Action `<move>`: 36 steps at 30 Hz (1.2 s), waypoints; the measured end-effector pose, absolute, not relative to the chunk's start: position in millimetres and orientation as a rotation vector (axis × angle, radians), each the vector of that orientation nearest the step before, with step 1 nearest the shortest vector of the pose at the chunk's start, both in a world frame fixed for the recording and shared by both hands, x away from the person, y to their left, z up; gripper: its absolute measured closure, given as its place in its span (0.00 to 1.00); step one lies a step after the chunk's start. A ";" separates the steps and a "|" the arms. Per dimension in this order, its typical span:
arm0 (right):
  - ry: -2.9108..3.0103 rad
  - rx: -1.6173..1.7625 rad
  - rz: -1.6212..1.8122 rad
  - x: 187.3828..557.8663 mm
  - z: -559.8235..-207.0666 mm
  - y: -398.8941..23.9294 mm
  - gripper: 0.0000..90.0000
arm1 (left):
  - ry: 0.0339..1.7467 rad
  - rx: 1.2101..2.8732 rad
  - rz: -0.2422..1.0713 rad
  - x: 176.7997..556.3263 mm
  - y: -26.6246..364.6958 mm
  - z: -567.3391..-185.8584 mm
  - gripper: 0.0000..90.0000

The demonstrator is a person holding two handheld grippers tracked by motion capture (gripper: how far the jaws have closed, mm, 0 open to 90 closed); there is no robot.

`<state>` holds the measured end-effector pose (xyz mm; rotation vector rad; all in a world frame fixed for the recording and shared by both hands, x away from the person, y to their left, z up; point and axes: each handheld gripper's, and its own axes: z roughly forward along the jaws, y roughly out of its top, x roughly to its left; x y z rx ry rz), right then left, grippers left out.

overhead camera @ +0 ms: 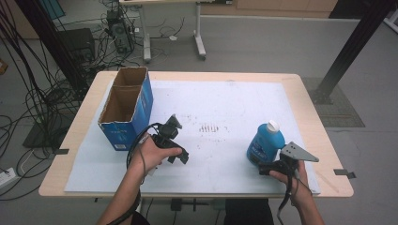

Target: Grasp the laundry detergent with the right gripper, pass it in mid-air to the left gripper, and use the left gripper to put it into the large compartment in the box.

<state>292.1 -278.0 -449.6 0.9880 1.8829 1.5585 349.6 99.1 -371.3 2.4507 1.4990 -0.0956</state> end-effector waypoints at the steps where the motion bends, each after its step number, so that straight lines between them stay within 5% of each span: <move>1: 1.880 0.990 1.559 292.3 -449.4 -278.4 0.01 | 1.495 2.451 -0.095 349.7 99.0 -370.9 0.10; 36: 1.871 0.989 1.556 291.3 -446.4 -277.7 0.02 | 1.489 2.451 -0.092 350.0 98.8 -369.1 0.10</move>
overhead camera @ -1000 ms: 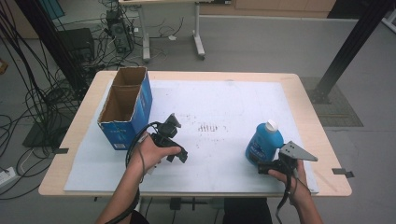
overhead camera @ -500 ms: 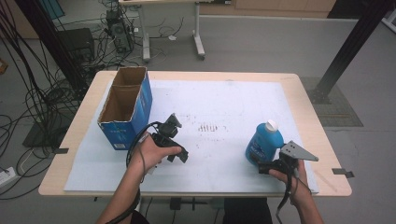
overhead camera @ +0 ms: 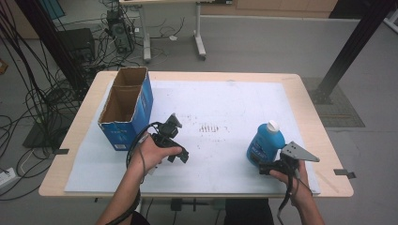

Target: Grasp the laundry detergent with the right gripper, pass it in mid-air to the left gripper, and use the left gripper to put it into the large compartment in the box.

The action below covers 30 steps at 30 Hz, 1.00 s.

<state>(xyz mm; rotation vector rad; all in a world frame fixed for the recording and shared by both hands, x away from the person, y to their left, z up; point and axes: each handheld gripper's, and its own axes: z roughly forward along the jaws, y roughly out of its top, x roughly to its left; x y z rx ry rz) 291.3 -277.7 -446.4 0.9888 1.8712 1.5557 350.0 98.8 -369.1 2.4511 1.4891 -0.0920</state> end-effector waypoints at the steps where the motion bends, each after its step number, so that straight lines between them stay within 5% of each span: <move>1: 1.872 0.990 1.558 291.3 -446.4 -277.7 0.02 | 1.488 2.451 -0.093 349.9 98.5 -369.1 0.10; 30: 1.869 0.987 1.555 290.4 -445.7 -279.6 0.02 | 1.486 2.445 -0.088 350.8 96.2 -367.3 0.10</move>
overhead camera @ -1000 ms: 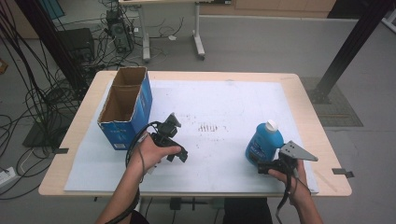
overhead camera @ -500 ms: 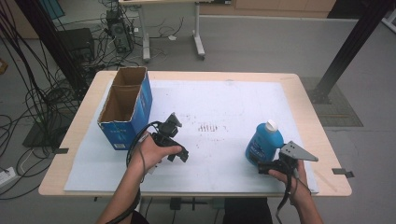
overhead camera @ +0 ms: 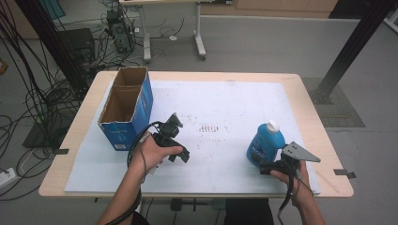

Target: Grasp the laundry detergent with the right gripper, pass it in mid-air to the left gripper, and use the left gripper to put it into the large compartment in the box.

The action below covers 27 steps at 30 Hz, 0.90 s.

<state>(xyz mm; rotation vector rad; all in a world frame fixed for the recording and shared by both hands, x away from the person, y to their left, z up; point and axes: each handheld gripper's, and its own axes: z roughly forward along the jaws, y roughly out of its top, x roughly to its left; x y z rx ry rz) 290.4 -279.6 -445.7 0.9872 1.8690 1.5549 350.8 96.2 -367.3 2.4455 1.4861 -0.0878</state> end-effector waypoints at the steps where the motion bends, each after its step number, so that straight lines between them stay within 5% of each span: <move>1: 1.871 0.988 1.554 290.6 -446.1 -279.5 0.02 | 1.488 2.446 -0.089 350.8 95.8 -367.2 0.10; 17: 1.864 0.992 1.556 289.9 -447.2 -279.3 0.02 | 1.485 2.442 -0.088 349.9 96.6 -365.7 0.10; 27: 1.863 0.983 1.579 291.4 -445.0 -278.1 0.12 | 1.490 2.432 -0.089 349.6 97.2 -364.8 0.10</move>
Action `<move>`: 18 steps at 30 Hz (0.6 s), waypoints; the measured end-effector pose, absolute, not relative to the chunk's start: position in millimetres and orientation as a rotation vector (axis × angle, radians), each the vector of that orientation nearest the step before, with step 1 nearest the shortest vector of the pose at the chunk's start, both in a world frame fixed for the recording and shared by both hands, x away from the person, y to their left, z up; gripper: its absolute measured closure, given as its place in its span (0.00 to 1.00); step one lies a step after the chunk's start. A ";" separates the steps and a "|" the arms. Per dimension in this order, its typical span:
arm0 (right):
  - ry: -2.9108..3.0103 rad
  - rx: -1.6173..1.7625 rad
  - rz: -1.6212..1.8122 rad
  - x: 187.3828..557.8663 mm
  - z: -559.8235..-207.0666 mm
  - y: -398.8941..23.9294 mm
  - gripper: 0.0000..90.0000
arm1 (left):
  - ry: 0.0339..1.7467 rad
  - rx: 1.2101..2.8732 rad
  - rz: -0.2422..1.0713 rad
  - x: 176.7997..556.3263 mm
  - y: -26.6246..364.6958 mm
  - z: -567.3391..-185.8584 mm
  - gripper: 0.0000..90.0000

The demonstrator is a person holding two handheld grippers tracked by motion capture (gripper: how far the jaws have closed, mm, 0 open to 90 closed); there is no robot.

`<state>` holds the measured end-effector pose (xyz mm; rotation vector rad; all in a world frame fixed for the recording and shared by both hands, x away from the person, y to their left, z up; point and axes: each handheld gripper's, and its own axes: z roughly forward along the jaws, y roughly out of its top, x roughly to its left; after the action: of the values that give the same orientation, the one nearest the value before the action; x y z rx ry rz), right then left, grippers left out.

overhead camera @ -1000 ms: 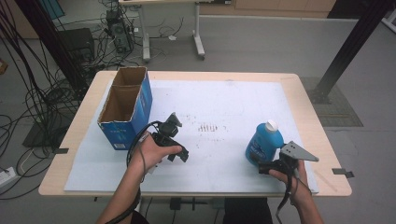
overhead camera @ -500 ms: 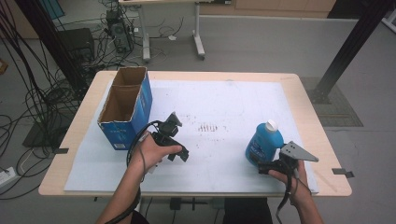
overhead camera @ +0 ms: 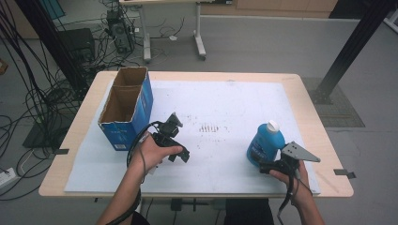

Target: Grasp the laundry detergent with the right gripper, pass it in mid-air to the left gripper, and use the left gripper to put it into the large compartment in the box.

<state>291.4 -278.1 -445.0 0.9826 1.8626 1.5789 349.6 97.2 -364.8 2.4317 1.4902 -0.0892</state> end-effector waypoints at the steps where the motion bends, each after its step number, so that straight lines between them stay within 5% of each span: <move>1: 1.863 0.983 1.579 291.4 -445.0 -278.1 0.12 | 1.492 2.429 -0.087 349.5 97.3 -364.2 0.10; 18: 1.862 0.952 1.583 291.7 -444.1 -278.9 0.34 | 1.496 2.428 -0.089 350.1 96.8 -364.0 0.10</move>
<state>291.7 -278.9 -444.1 0.9519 1.8623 1.5833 350.1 96.8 -364.0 2.4276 1.4963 -0.0885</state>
